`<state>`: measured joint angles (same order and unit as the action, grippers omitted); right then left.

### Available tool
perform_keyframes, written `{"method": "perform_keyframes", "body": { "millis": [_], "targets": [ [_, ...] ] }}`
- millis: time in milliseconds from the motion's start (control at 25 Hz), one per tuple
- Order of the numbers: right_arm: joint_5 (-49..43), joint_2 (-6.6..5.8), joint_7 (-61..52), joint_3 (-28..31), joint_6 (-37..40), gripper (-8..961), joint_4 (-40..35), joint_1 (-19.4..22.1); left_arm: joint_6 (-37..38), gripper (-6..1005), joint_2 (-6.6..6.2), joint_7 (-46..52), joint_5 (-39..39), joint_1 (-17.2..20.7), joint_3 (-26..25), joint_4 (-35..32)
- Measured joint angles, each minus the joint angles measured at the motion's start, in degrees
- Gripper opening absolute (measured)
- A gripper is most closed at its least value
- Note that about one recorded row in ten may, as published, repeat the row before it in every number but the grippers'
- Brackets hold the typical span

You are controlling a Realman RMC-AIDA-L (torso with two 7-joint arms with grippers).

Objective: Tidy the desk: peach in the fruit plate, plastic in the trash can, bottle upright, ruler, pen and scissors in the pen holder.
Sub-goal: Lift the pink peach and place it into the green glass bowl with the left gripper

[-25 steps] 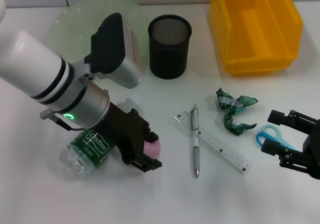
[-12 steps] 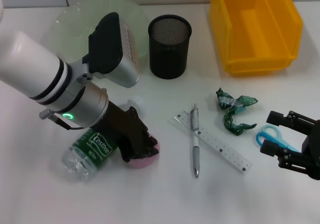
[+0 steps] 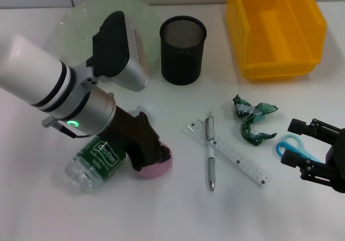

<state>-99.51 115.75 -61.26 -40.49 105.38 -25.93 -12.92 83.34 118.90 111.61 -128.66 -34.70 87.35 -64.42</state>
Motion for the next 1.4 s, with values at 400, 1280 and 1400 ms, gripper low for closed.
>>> {"method": "perform_keyframes", "body": {
  "millis": [400,1280,1400],
  "targets": [
    [0.0,0.0,0.0,0.2,0.0,759,0.0,0.0,1.5,50,-0.31,-4.3,8.2,0.8,-10.4,-0.3],
    [0.0,0.81,0.0,0.2,0.1,760,0.0,-0.7,-24.8,85,-0.44,-20.5,31.7,-0.9,-40.5,20.7],
    [0.0,0.96,0.0,0.2,0.1,759,0.0,-0.6,-29.4,90,-0.1,-20.8,32.0,-1.4,-38.9,21.7]
  ]
}}
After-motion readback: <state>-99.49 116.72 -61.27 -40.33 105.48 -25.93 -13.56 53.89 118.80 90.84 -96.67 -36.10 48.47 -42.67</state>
